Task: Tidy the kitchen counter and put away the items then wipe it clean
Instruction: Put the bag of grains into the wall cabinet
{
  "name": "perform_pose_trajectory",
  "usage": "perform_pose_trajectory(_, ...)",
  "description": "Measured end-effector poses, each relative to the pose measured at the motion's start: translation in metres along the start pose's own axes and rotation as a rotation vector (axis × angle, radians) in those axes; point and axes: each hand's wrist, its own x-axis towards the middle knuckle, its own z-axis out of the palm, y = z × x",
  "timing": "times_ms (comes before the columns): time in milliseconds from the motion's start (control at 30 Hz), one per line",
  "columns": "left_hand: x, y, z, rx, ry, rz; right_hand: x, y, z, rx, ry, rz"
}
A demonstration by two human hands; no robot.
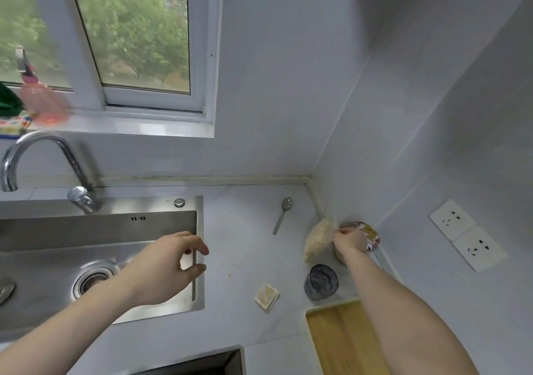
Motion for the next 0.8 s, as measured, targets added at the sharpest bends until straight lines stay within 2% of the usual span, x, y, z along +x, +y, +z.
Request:
perform_pose_trajectory(100, -0.001, 0.000, 0.005, -0.010, -0.003, -0.015, 0.000, 0.026, -0.005, -0.109, -0.012, 0.042)
perform_pose_trajectory(367, 0.000, 0.002, 0.012, -0.004, -0.035, -0.007, -0.008, 0.047, -0.022, -0.136, 0.019, 0.043)
perform_pose_trajectory(533, -0.004, -0.006, 0.011, -0.013, -0.025, 0.001, -0.055, 0.032, -0.009, -0.025, 0.027, -0.141)
perform_pose_trajectory(667, -0.018, -0.028, 0.009, -0.017, -0.018, -0.031, -0.118, 0.010, 0.019, 0.043, -0.129, -0.321)
perform_pose_trajectory(800, -0.052, -0.071, 0.008, -0.061, 0.006, -0.134, -0.199, -0.020, 0.070, 0.000, -0.446, -0.512)
